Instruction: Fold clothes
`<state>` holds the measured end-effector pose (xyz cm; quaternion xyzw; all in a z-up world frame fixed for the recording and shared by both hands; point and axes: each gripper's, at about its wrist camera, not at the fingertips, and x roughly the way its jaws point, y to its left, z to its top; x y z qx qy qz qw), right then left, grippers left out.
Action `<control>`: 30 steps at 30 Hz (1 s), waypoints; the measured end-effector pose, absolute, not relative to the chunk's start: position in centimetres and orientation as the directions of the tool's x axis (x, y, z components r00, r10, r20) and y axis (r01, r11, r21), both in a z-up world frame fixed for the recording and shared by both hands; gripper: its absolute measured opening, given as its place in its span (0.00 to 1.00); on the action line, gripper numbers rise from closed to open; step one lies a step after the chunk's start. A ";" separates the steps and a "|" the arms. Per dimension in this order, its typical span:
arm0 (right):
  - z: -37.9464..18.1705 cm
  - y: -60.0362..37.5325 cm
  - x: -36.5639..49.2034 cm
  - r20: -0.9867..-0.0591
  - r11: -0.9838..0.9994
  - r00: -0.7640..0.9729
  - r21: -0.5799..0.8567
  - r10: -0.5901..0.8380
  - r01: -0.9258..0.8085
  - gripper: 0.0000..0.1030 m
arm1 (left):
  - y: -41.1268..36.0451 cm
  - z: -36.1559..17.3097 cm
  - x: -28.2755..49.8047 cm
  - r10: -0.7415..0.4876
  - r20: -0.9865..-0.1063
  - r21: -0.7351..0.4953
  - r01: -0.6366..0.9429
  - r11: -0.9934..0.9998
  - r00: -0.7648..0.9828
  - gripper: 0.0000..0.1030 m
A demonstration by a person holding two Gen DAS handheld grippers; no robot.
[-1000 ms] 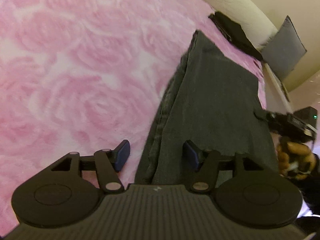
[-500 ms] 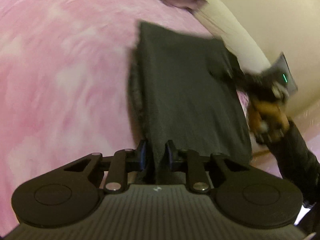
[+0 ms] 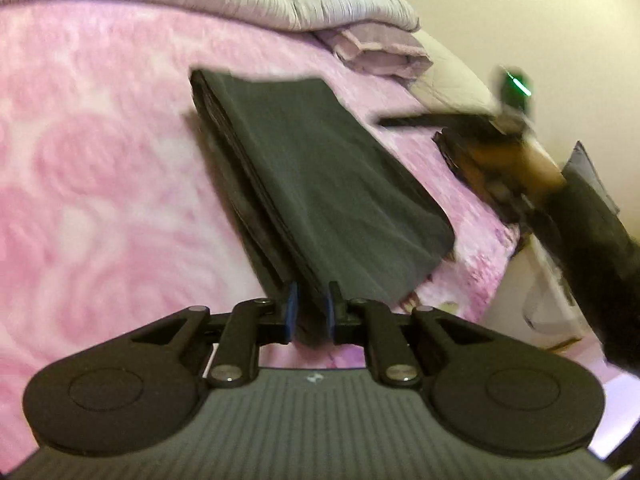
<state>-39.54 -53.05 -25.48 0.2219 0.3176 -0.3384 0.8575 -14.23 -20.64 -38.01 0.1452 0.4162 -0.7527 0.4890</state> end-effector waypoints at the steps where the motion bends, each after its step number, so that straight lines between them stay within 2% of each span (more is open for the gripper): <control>1: -25.4 -51.3 -41.8 -0.665 0.623 0.580 0.216 -0.470 0.752 0.64 | -20.8 -37.7 -14.2 -0.627 -0.624 -0.463 0.867 -0.183 -0.466 0.18; 6: -27.0 -42.4 -50.2 -0.526 0.360 0.622 0.520 -0.580 0.775 0.66 | -21.2 -36.4 -14.8 -0.667 -0.600 -0.390 0.889 -0.239 -0.443 0.26; 9: -29.9 -37.8 -51.7 -0.513 0.214 0.614 0.637 -0.600 0.741 0.66 | -21.6 -36.8 -15.7 -0.661 -0.612 -0.354 0.898 -0.262 -0.434 0.27; 13: -33.5 -35.7 -50.8 -0.518 0.103 0.612 0.707 -0.598 0.700 0.67 | -22.4 -38.1 -16.4 -0.646 -0.632 -0.339 0.902 -0.266 -0.428 0.28; 18: -34.8 -36.8 -50.7 -0.457 0.066 0.618 0.769 -0.639 0.636 0.68 | -22.9 -39.7 -17.5 -0.616 -0.664 -0.322 0.906 -0.276 -0.424 0.29; 22: -34.9 -37.6 -52.3 -0.426 0.039 0.621 0.805 -0.658 0.593 0.68 | -21.8 -38.3 -19.6 -0.655 -0.649 -0.189 0.916 -0.353 -0.387 0.30; 24: -34.9 -38.0 -53.1 -0.411 0.025 0.622 0.821 -0.667 0.570 0.68 | -21.6 -38.0 -20.8 -0.669 -0.642 -0.124 0.911 -0.393 -0.376 0.36; 30: -35.0 -39.3 -55.5 -0.364 -0.012 0.620 0.868 -0.695 0.497 0.63 | -20.8 -37.5 -24.2 -0.696 -0.677 0.126 0.893 -0.432 -0.241 0.34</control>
